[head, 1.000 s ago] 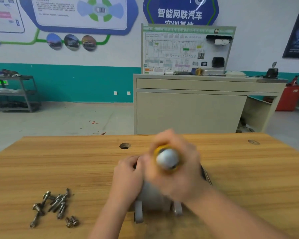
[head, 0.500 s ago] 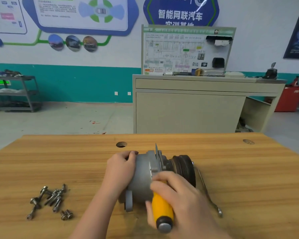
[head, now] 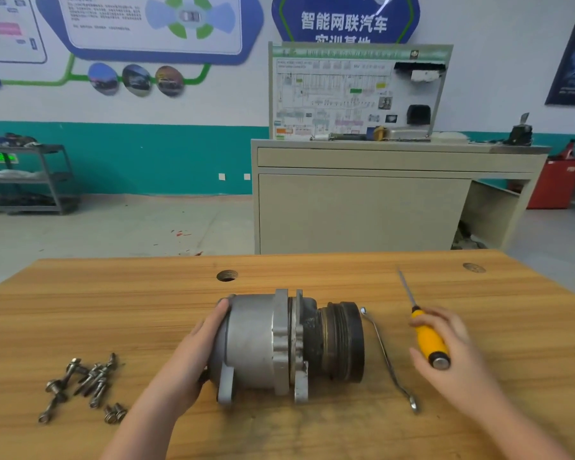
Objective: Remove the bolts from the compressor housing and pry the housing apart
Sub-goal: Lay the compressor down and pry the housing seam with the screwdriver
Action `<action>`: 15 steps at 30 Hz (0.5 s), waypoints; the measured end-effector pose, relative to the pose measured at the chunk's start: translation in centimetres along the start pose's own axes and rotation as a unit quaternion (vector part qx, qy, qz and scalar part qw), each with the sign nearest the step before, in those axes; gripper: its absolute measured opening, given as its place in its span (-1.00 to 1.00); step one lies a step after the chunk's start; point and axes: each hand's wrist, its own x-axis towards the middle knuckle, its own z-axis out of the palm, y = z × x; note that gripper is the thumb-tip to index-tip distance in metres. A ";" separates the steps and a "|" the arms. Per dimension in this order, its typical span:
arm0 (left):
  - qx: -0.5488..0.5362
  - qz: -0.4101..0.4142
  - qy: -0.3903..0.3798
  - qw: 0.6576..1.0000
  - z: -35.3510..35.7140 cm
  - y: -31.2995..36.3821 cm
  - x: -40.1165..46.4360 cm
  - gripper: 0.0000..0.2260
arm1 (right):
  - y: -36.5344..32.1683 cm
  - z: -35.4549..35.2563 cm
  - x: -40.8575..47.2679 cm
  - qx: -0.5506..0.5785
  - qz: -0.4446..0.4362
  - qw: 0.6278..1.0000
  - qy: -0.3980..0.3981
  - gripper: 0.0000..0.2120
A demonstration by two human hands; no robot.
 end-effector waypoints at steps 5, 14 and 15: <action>0.034 -0.108 0.004 0.993 -0.6 0.8 -1.1 -0.33 | 0.7 0.3 0.4 -0.110 0.017 0.969 -0.222 -0.60; -0.035 -0.054 0.073 0.995 -1.3 -3.2 -5.4 -0.41 | -9.6 2.1 4.5 -0.080 -0.098 0.965 -0.228 -0.20; -0.035 -0.067 0.047 0.996 -0.6 -4.1 -5.5 -0.44 | -10.9 2.7 5.8 -0.093 -0.089 0.954 -0.270 -0.13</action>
